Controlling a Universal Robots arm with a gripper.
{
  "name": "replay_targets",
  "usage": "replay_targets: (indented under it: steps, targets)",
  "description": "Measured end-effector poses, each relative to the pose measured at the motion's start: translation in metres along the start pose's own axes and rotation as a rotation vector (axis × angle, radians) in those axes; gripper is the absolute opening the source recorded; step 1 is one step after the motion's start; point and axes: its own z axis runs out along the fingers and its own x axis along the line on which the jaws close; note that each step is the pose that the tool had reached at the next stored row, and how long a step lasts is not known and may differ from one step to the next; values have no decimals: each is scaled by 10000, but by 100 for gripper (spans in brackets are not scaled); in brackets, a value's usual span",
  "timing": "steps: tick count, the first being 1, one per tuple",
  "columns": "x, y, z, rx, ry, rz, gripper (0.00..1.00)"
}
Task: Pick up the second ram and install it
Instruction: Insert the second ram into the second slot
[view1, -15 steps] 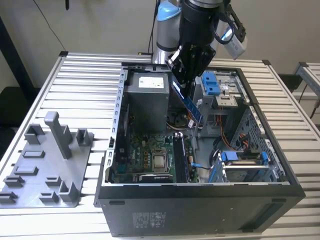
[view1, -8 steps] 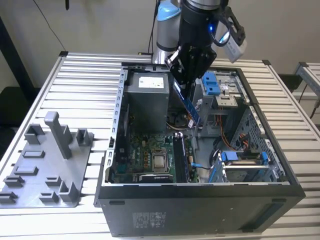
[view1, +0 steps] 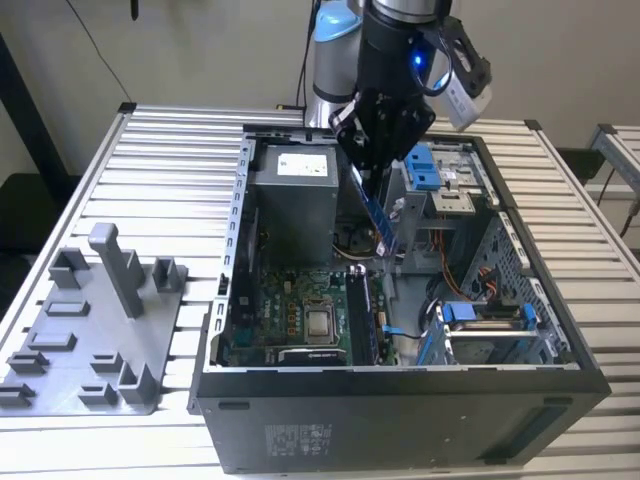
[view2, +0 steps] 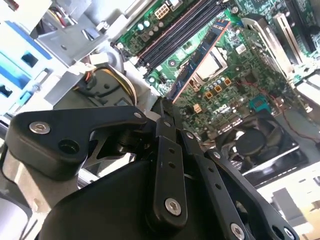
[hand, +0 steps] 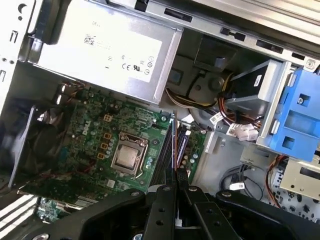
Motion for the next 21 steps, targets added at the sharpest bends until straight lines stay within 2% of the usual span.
replay_targets:
  steps: [21]
  targets:
    - [1, -4, 73, 59, -125, 2658, 12]
